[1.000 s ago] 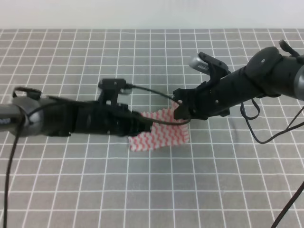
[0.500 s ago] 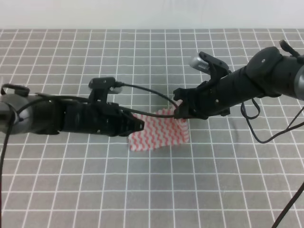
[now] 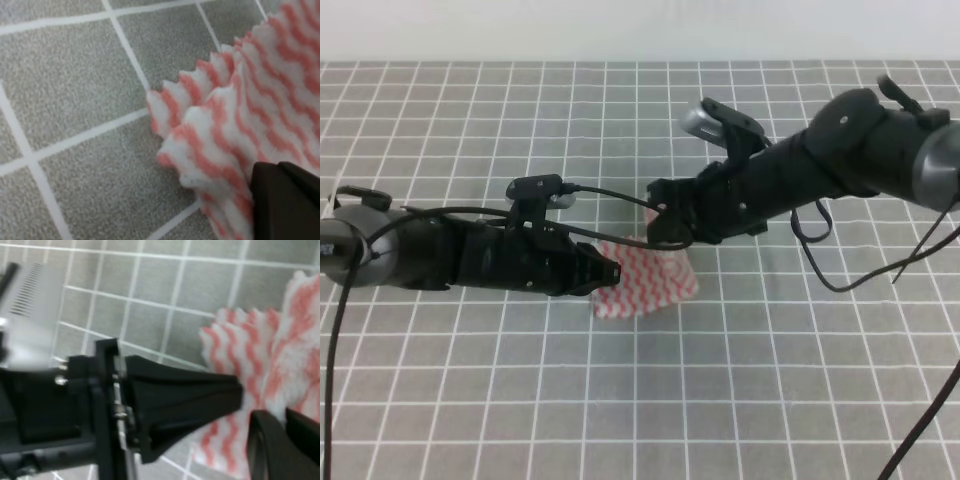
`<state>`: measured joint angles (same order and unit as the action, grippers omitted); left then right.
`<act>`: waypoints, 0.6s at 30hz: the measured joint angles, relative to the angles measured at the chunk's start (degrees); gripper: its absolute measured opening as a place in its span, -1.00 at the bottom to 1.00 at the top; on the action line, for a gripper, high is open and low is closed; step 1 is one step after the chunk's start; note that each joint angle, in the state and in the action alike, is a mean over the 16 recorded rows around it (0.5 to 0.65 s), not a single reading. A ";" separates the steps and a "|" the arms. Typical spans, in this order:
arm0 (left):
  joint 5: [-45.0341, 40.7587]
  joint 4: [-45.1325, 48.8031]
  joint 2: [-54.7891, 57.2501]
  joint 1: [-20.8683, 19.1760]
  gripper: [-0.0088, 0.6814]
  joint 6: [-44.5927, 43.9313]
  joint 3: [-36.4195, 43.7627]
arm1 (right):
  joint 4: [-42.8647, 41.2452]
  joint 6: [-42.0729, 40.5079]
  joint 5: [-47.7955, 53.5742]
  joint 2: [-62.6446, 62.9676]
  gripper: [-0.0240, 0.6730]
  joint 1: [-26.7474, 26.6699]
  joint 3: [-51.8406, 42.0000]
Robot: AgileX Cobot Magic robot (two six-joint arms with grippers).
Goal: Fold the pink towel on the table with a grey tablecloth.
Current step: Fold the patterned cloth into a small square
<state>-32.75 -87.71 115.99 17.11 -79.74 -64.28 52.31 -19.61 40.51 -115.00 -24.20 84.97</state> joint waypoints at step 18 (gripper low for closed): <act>-2.46 0.37 -0.45 -1.23 -0.98 -0.15 -0.01 | 2.31 -0.40 -1.21 -4.03 -0.97 -2.47 1.26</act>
<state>-35.21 -87.35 115.53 15.87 -79.89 -64.29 54.62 -20.00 39.30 -119.03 -26.66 86.23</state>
